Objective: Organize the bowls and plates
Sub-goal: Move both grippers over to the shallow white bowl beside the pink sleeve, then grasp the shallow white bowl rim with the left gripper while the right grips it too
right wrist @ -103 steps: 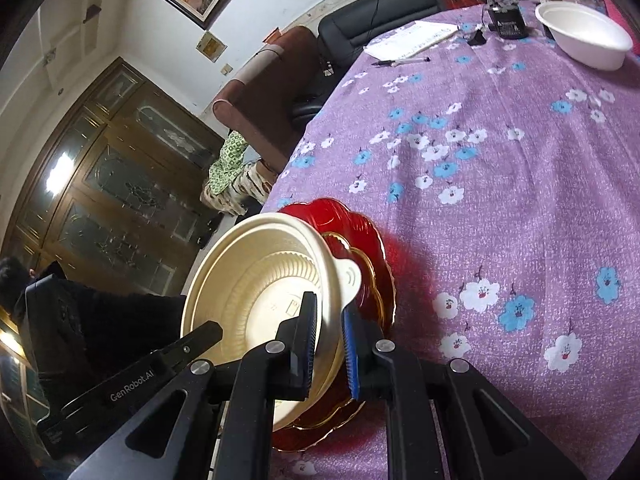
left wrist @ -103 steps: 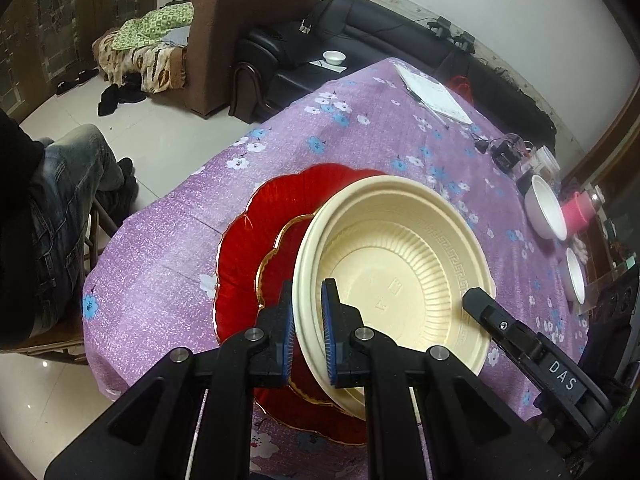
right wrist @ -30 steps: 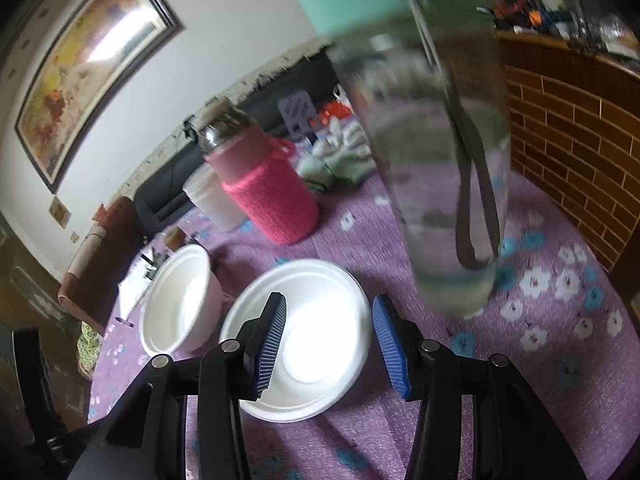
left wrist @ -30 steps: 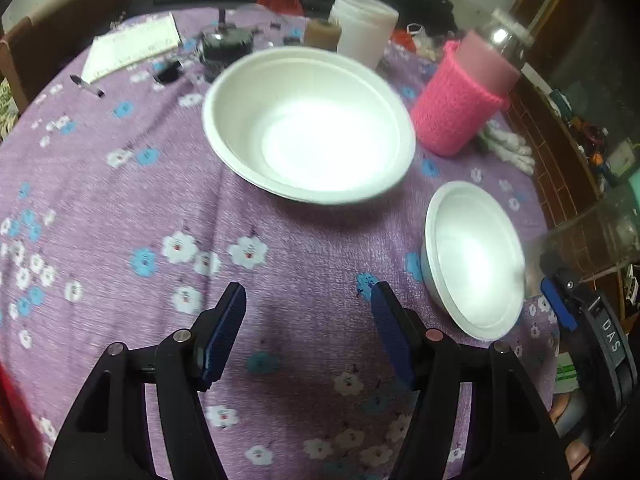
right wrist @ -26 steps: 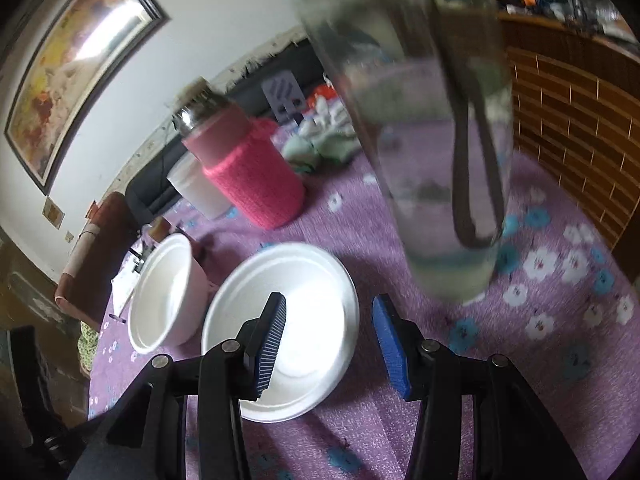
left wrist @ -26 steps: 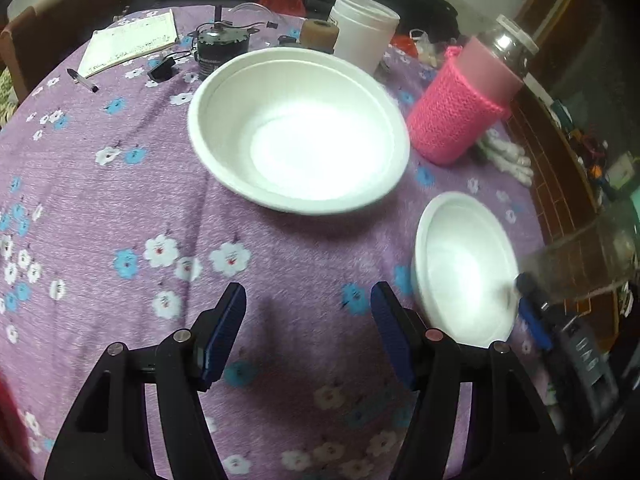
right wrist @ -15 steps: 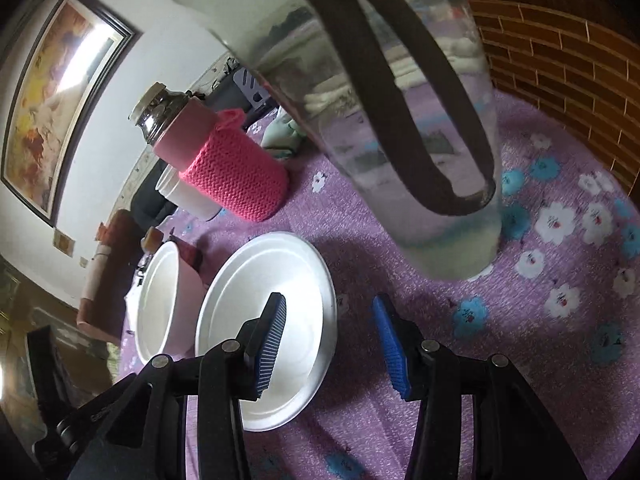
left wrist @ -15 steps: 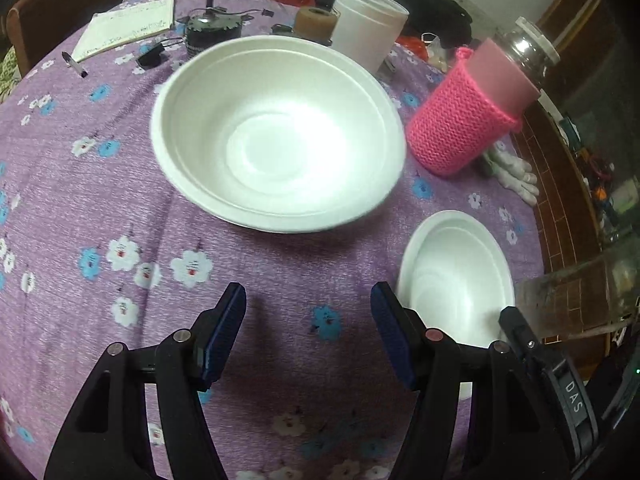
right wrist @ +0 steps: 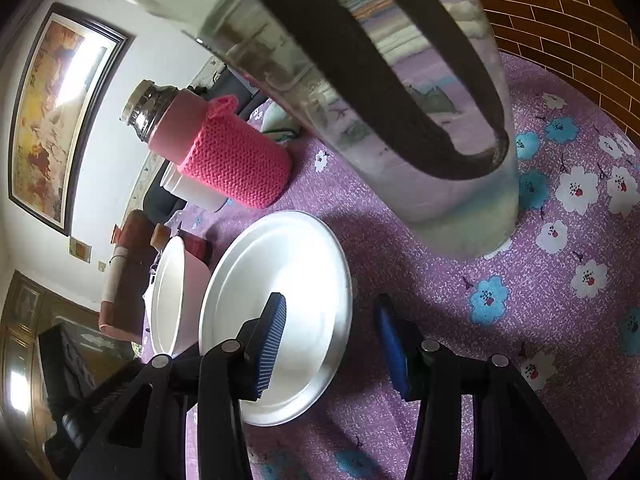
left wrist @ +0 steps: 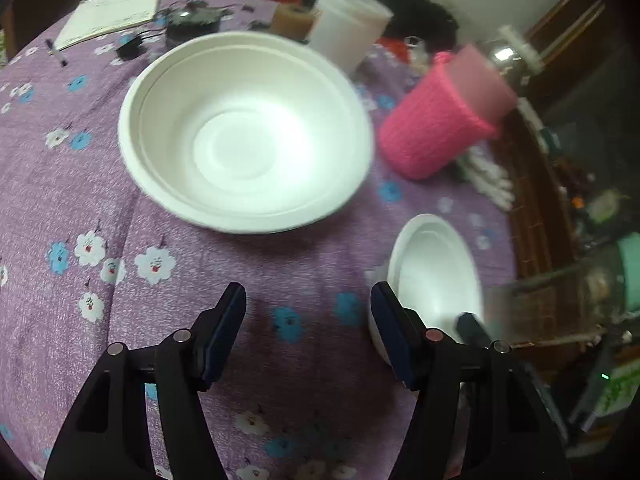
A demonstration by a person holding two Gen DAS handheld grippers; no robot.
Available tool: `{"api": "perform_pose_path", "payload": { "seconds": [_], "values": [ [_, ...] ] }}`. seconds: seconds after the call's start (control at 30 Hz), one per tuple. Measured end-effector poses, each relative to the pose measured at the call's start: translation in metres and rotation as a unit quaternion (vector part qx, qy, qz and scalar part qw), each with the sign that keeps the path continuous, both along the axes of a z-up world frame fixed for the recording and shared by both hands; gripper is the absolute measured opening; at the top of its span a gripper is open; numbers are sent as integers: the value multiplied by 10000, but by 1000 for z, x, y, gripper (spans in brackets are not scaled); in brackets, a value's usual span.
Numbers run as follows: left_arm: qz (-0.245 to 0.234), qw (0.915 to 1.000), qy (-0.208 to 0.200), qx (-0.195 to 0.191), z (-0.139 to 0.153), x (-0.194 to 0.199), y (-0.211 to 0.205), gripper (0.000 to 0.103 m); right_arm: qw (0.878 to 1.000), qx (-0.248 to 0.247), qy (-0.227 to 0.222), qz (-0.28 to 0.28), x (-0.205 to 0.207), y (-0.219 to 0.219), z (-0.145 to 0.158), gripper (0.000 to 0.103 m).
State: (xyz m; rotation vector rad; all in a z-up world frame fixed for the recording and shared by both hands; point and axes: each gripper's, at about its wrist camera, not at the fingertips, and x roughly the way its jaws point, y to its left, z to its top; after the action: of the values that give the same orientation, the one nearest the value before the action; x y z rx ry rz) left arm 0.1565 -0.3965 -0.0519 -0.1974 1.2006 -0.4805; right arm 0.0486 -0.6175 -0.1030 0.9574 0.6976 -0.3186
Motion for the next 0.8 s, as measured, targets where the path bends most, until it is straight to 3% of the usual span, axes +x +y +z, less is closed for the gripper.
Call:
{"api": "perform_pose_path", "payload": {
  "seconds": [0.1, 0.2, 0.33, 0.53, 0.67, 0.77, 0.8],
  "values": [
    [-52, 9995, -120, -289, 14, -3, 5, 64, 10000, 21, -13, -3, -4, -1, 0, 49],
    [-159, 9985, -194, -492, 21, -8, 3, 75, 10000, 51, -33, -12, -7, -4, 0, 49],
    [-255, 9989, -184, -338, 12, -9, -6, 75, 10000, 40, -7, 7, -8, -4, 0, 49],
    [-414, 9985, 178, -299, -16, -2, -24, 75, 10000, 14, 49, -14, -6, -3, -2, 49],
    [-441, 9984, 132, -324, -18, -4, -26, 74, 10000, -34, 75, -25, -5, -2, -1, 49],
    [-455, 9984, 6, -323, -15, -5, -26, 57, 10000, 10, 90, -36, -5, -2, -3, 48],
    [-456, 9985, -25, -313, -14, -5, -24, 45, 9999, 32, 95, -50, -5, -3, -3, 46]
  ]
}}
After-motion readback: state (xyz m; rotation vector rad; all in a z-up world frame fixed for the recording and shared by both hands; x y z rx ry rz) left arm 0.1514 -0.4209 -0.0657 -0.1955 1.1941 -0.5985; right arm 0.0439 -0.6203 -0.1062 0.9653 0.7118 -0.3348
